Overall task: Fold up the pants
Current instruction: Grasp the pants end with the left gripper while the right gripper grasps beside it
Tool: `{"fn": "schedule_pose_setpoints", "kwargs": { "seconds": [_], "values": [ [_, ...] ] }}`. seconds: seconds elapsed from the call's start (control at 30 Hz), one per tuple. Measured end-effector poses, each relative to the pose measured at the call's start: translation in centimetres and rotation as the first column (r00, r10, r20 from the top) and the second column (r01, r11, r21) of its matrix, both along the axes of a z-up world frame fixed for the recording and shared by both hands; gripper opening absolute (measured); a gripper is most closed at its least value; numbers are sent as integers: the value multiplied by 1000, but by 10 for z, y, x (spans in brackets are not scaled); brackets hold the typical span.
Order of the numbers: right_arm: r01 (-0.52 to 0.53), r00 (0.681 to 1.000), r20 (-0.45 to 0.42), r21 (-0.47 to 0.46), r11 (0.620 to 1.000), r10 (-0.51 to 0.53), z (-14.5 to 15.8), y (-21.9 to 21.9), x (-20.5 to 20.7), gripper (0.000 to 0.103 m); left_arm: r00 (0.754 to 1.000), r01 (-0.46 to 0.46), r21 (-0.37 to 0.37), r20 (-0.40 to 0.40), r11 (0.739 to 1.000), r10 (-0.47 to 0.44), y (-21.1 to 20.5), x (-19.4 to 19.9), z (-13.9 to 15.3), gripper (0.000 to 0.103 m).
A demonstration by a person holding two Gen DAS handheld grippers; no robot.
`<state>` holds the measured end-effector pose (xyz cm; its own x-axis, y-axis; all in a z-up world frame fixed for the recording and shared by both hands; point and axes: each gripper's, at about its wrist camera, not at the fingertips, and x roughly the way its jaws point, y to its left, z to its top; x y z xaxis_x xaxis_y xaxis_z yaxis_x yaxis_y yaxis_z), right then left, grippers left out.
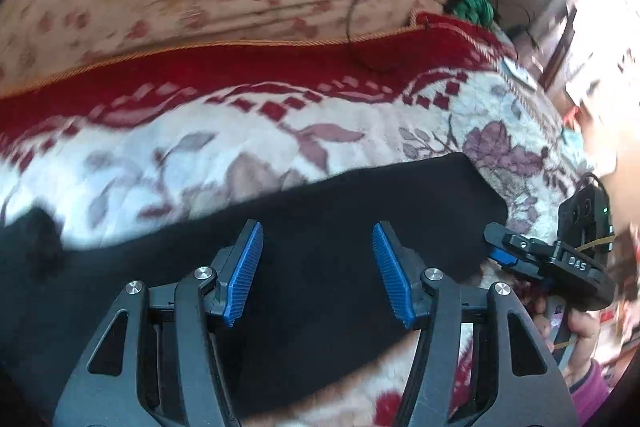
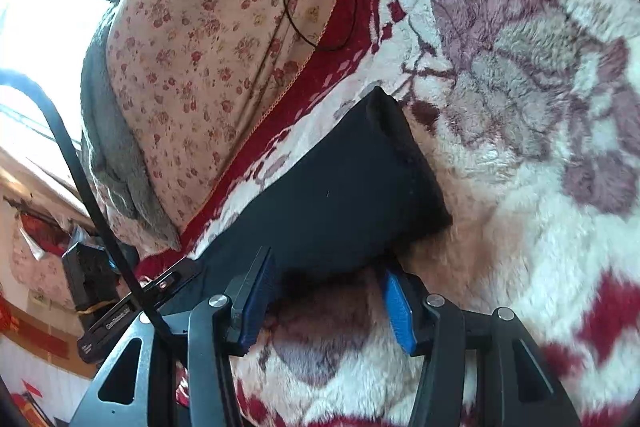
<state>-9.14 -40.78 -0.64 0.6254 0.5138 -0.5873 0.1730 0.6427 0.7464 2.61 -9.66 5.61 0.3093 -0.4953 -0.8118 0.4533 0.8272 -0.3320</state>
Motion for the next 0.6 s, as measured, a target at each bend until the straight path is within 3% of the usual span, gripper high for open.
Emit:
{"fn": "schedule_pose_setpoints", "kwargs": {
  "seconds": [0.13, 0.27, 0.37, 0.4, 0.5, 0.6],
  "values": [
    [0, 1000, 24, 48, 999, -1, -7, -7, 2, 50, 983, 183, 11, -30, 983, -183, -40, 28, -6, 57],
    [-19, 999, 38, 68, 998, 16, -8, -10, 1, 50, 937, 341, 4, -86, 940, -339, -81, 47, -19, 57],
    [-38, 998, 52, 48, 998, 36, -8, -9, 0, 50, 896, 424, -39, -131, 905, -425, -106, 55, -28, 57],
    [-41, 998, 56, 52, 998, 38, -8, -10, -1, 50, 870, 465, -57, -158, 884, -467, -118, 58, -33, 57],
    [-49, 997, 68, 80, 996, 44, -10, -13, -2, 50, 824, 540, -55, -170, 840, -541, -140, 62, -39, 57],
    [-61, 996, 76, 100, 993, 53, -12, -15, -2, 50, 761, 600, -123, -218, 790, -612, -154, 68, -41, 68]
  ]
}}
